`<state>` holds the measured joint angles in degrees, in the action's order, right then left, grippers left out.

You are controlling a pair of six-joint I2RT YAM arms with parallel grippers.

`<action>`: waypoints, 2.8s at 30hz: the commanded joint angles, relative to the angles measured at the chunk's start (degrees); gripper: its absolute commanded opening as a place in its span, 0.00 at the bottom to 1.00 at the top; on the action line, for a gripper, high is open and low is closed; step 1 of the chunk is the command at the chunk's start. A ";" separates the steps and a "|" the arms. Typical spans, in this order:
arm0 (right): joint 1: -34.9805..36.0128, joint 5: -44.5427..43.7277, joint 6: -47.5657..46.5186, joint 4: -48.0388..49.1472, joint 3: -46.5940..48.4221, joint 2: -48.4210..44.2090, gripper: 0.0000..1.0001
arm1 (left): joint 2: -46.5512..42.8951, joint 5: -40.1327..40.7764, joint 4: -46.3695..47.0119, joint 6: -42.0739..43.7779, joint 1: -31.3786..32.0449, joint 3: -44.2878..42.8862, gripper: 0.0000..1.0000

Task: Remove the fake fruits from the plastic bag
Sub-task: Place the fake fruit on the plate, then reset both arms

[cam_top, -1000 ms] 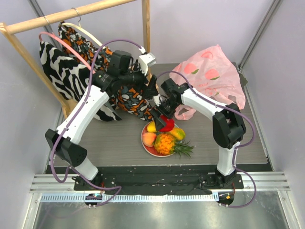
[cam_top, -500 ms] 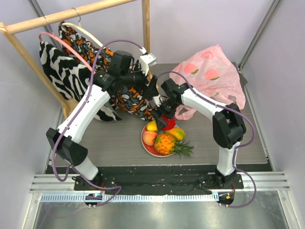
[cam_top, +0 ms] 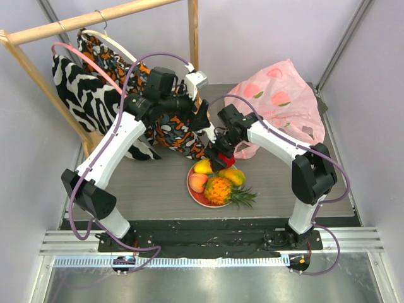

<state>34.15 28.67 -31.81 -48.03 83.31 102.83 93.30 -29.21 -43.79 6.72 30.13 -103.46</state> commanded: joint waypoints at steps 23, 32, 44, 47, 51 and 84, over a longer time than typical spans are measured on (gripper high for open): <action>-4.53 10.97 -3.61 8.13 -10.18 -2.72 0.81 | 5.23 2.06 -4.29 5.49 -0.07 -1.66 0.90; -4.53 9.04 -2.64 9.01 -10.18 -2.63 0.95 | 4.88 1.26 -3.94 5.41 -0.07 -0.51 0.90; -4.53 10.09 -2.47 1.90 -5.18 -1.75 1.00 | 3.56 0.12 -3.76 5.41 -0.07 -0.25 0.90; -4.62 8.87 -1.68 1.10 -3.42 -2.80 1.00 | 3.12 -0.05 -3.67 5.50 -0.07 -0.25 0.90; -4.62 9.65 -0.71 0.57 -0.09 -3.07 1.00 | 3.12 -0.93 -3.41 5.41 -0.07 0.36 0.90; -35.12 -26.73 26.53 4.09 20.15 -9.48 1.00 | -32.02 17.43 -4.82 13.41 -0.69 24.60 1.00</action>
<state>-2.33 5.85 -7.07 -44.07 107.79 98.83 64.03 -16.40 -47.29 18.92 29.93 -85.60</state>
